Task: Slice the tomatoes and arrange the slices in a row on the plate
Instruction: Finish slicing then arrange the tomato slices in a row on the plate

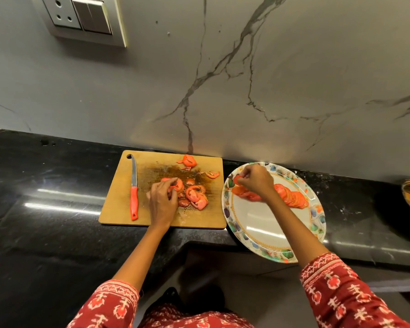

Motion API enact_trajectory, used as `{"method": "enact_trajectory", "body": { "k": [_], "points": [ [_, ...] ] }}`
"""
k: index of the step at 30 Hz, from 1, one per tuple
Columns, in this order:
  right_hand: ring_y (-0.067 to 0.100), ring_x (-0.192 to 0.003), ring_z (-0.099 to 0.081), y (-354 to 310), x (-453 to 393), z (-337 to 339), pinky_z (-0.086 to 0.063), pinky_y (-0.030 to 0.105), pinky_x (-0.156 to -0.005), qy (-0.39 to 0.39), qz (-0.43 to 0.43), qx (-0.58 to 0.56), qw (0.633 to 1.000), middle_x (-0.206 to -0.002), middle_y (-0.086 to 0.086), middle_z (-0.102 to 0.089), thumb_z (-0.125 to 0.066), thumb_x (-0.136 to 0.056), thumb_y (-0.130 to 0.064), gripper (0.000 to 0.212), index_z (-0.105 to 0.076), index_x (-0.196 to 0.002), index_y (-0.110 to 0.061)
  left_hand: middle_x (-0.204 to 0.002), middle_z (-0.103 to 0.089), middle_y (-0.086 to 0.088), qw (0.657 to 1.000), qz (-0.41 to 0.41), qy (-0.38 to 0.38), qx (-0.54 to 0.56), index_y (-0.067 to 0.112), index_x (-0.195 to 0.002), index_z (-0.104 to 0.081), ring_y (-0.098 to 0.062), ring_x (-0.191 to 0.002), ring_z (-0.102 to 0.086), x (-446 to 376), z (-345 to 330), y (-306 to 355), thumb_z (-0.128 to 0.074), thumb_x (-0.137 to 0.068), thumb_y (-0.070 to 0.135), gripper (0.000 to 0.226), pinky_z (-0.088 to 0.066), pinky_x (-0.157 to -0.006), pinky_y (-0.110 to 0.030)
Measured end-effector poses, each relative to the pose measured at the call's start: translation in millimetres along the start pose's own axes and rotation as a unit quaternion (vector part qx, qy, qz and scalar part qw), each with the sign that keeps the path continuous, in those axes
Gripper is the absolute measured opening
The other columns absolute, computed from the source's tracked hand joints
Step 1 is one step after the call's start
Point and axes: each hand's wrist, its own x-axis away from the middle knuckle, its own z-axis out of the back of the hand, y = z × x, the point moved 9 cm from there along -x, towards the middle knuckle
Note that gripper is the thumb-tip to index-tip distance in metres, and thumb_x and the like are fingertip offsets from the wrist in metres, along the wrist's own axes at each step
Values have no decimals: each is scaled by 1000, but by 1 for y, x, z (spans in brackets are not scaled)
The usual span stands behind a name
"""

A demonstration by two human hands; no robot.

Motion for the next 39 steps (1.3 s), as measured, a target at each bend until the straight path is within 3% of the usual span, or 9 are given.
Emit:
{"method": "enact_trajectory", "body": {
  "k": [3, 6, 9, 17, 21, 26, 30, 34, 39],
  "points": [
    [14, -70, -56, 26, -3, 7, -40, 25, -57, -8, -59, -9, 998, -62, -7, -55, -72, -78, -25, 14, -64, -69, -18, -107, -66, -7, 1000, 2, -2, 1, 14, -113, -65, -26, -106, -53, 0, -4, 1, -59, -85, 5, 30, -33, -86, -41],
    [15, -73, -60, 29, 1, -7, -44, 24, -57, -31, -81, -22, 996, -72, -2, -61, -77, -74, -26, 19, -68, -82, -13, -106, -65, -6, 1000, 0, -4, 3, 14, -114, -65, -25, -105, -53, 2, -7, 2, -59, -86, 5, 30, -32, -86, -41],
    [18, -79, -66, 26, 2, -20, -52, 30, -67, -30, -94, -33, 995, -83, 2, -67, -79, -72, -27, 19, -68, -84, -16, -106, -65, -6, 1000, 1, -4, 1, 14, -114, -65, -25, -105, -52, 3, -7, 0, -59, -86, 5, 30, -32, -86, -40],
    [17, -77, -58, 24, 3, -22, -38, 25, -60, 29, -85, 26, 996, -87, 5, -69, -71, -78, -30, 21, -70, -86, -12, -105, -66, -10, 1000, 15, 2, 5, 11, -114, -64, -29, -104, -53, 4, 0, -12, -60, -84, 4, 31, -40, -89, -49],
    [19, -76, -60, -2, 10, -13, -38, 24, -61, 86, -26, -18, 996, -77, 2, -65, -64, -82, -30, 18, -68, -84, -12, -105, -67, -11, 999, 24, 30, 13, 10, -115, -64, -29, -102, -53, 3, 11, -22, -60, -84, 2, 33, -40, -86, -42],
    [19, -73, -61, -52, 23, -49, -38, 23, -60, 37, 63, -60, 996, -78, 6, -68, -61, -81, -20, 14, -67, -88, -10, -105, -66, -9, 999, 26, 22, 11, 11, -115, -63, -27, -102, -51, -2, 20, -34, -58, -84, 1, 33, -36, -83, -33],
    [21, -89, -62, -79, 27, -85, -49, 28, -71, -22, 99, -19, 995, -94, 6, -68, -65, -83, -26, 30, -63, -108, -10, -108, -66, -7, 999, 28, 5, 19, 12, -115, -63, -24, -103, -50, -8, 26, -42, -59, -85, 4, 31, -39, -86, -33],
    [25, -121, -44, -102, 28, -109, -45, 37, -93, -87, 147, 85, 982, -128, 7, -54, -65, -83, -29, 53, -49, -131, -14, -109, -65, -9, 999, 14, -16, 30, 10, -116, -62, -24, -106, -50, -10, 26, -42, -58, -86, 4, 31, -39, -87, -31],
    [26, -119, -40, -120, 31, -109, -39, 34, -89, -80, 178, 152, 969, -122, 11, -53, -62, -85, -22, 42, -55, -125, -12, -108, -65, -8, 999, 2, -24, 34, 12, -115, -63, -24, -105, -50, -12, 26, -42, -59, -86, 4, 31, -42, -88, -37]
  ]
}}
